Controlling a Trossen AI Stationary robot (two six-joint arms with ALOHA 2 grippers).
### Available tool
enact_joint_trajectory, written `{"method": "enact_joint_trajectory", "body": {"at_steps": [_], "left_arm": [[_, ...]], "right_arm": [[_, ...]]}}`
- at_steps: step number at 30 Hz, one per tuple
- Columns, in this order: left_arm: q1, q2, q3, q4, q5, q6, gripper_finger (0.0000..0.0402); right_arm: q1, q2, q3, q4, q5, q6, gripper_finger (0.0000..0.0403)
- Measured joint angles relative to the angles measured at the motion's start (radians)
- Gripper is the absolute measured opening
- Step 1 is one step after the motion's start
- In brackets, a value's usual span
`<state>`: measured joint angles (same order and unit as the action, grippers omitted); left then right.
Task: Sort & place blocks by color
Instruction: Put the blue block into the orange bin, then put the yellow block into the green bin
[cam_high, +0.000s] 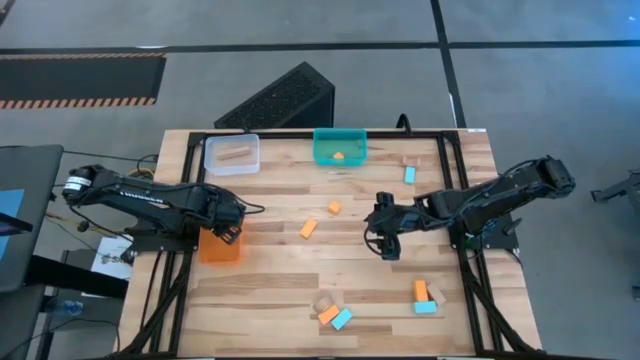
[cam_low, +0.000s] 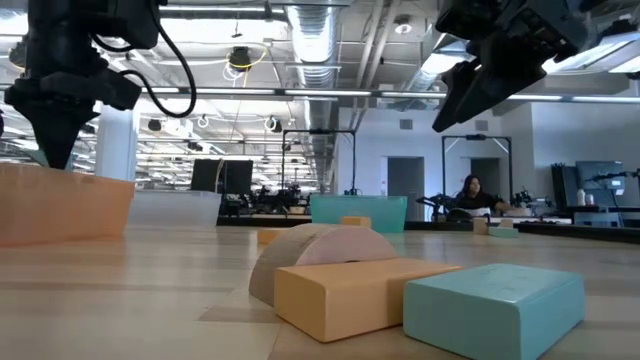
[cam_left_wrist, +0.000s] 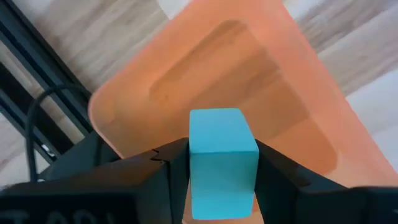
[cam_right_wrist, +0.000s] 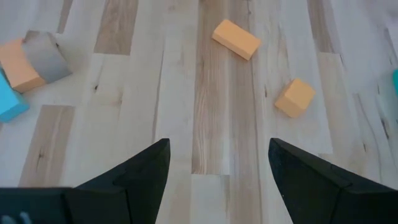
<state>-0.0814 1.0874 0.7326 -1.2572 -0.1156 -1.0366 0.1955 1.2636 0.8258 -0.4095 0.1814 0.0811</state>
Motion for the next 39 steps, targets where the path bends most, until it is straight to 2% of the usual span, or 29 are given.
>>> {"method": "enact_joint_trajectory", "body": {"at_steps": [10, 15, 20, 23, 26, 30, 33, 35, 39], "left_arm": [[0.001, 0.0, 0.017, -0.007, 0.018, 0.03, 0.0231], [0.013, -0.001, 0.106, -0.014, 0.019, 0.062, 0.0246], [0.013, -0.002, 0.212, 0.04, -0.092, 0.161, 0.0247], [0.013, -0.002, 0.218, 0.212, -0.196, 0.314, 0.0247], [0.013, 0.008, 0.174, 0.535, -0.261, 0.537, 0.0247], [0.013, 0.051, 0.071, 1.04, -0.164, 0.857, 0.0248], [0.014, 0.093, 0.008, 1.33, -0.068, 0.998, 0.0248], [0.016, 0.129, -0.016, 1.457, -0.024, 1.049, 0.0248], [0.037, 0.193, -0.049, 1.581, 0.038, 1.081, 0.0248]], "right_arm": [[-0.016, 0.0, 0.0, -0.001, 0.0, -0.002, 0.0296], [-0.015, 0.0, 0.0, -0.001, 0.0, -0.002, 0.0296], [-0.015, 0.0, 0.0, -0.001, 0.004, -0.01, 0.0296], [-0.015, 0.0, 0.0, -0.006, 0.01, 0.002, 0.0296], [-0.012, 0.0, 0.0, -0.051, 0.0, 0.087, 0.0296], [-0.01, 0.0, 0.012, -0.206, -0.025, 0.307, 0.0296], [0.004, 0.0, 0.033, -0.381, -0.097, 0.511, 0.0296], [0.037, 0.0, 0.035, -0.47, -0.147, 0.65, 0.0296], [0.146, 0.0, 0.035, -0.541, -0.27, 0.92, 0.0296]]}}
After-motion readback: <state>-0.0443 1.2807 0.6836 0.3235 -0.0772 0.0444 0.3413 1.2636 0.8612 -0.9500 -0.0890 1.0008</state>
